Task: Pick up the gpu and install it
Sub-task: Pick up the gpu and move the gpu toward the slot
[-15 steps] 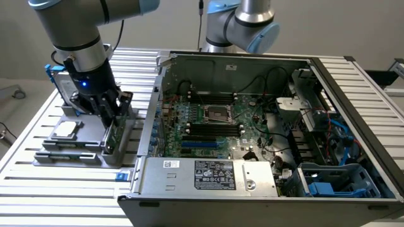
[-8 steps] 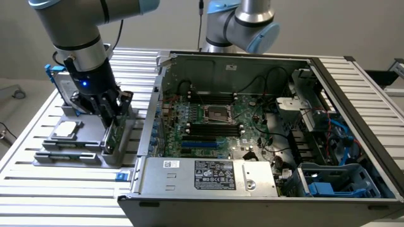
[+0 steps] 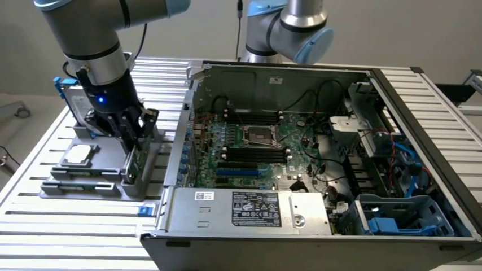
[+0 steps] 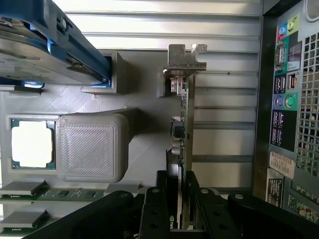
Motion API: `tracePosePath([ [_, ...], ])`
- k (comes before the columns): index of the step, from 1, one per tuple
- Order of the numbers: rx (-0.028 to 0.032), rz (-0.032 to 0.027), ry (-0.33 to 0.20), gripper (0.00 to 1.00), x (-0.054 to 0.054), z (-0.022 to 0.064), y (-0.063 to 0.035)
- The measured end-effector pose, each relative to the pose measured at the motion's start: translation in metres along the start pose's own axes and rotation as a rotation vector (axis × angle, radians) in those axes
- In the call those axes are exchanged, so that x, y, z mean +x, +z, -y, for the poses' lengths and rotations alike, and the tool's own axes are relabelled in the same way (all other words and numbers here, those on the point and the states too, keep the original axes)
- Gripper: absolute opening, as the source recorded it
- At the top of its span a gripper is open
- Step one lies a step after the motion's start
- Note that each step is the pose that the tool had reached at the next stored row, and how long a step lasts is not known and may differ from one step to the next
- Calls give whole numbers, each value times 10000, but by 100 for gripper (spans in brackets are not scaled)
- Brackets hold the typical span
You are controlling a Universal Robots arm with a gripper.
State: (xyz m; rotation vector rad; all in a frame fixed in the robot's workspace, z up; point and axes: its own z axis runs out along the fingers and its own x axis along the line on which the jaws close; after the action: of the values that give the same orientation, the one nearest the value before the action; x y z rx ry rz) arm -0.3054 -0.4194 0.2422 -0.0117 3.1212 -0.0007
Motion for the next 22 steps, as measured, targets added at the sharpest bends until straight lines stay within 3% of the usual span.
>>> tracePosePath([
  [14, -2, 0, 0, 26, 0, 0, -8],
  [17, -2, 0, 1, 26, -1, 0, -80],
  [22, -4, 0, 0, 26, -6, 0, -296],
])
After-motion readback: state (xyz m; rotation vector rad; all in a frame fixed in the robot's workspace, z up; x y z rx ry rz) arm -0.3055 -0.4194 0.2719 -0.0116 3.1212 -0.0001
